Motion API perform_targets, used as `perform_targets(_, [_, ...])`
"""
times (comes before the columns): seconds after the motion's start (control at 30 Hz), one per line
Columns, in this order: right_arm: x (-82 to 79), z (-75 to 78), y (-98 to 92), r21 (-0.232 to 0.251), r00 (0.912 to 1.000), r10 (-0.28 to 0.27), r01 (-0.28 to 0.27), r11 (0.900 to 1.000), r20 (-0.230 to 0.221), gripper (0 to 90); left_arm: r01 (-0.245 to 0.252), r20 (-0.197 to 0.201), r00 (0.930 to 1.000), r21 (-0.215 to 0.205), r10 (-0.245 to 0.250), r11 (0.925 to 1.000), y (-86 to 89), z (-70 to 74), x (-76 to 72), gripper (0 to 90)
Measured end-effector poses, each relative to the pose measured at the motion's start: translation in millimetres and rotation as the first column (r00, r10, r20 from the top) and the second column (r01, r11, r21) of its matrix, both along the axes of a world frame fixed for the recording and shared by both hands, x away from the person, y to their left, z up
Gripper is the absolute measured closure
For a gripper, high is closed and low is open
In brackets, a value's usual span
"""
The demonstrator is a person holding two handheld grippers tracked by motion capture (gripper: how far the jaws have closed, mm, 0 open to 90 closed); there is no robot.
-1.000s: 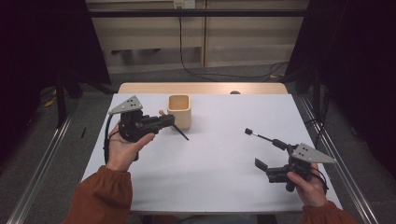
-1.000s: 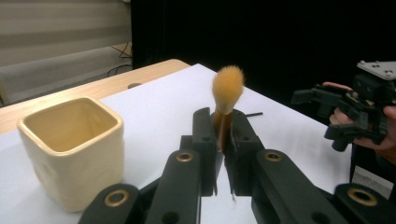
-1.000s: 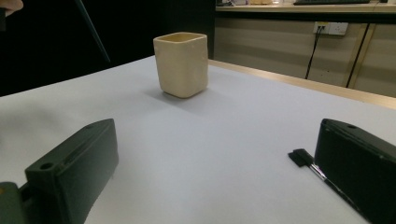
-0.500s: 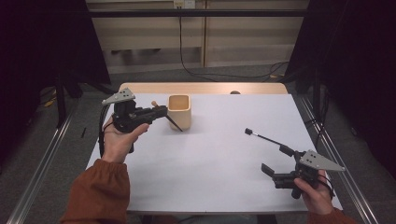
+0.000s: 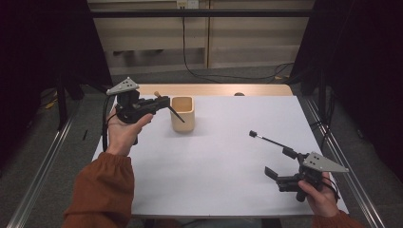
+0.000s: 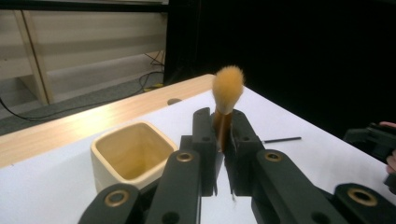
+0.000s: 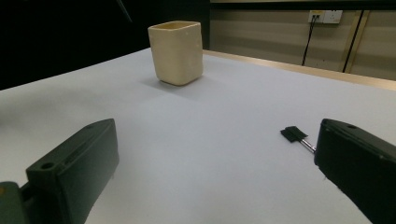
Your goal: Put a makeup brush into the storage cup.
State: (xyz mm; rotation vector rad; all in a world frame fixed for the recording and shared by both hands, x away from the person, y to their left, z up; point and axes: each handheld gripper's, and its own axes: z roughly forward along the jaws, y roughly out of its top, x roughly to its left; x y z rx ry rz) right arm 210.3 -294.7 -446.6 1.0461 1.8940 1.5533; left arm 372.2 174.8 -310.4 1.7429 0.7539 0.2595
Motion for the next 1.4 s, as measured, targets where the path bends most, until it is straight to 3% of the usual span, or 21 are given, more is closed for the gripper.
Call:
perform_targets(0.57, [-0.9,0.4,0.2,0.007,1.0,0.006,-0.006,1.0,0.008,0.0,-0.069,0.015,0.9975,0.003,0.069,0.9976,1.0,4.8,30.9,84.0])
perform_targets(0.83, [-1.5,0.7,0.3,0.011,0.9999,0.013,-0.013,1.0,0.004,0.0,-0.073,0.027,0.997,0.027,0.072,0.997,-3.4,8.6,41.8,84.1])
perform_targets(1.17, [-2.0,1.4,0.0,0.019,0.9999,0.011,-0.011,1.0,0.007,0.0,-0.098,0.015,0.9952,0.058,0.097,0.9935,-14.1,3.3,59.0,84.0])
perform_targets(1.4, [-1.3,0.9,0.5,0.015,0.9999,0.01,-0.01,1.0,0.008,0.0,-0.09,0.016,0.9959,0.082,0.089,0.9926,-21.8,1.4,63.6,84.0])
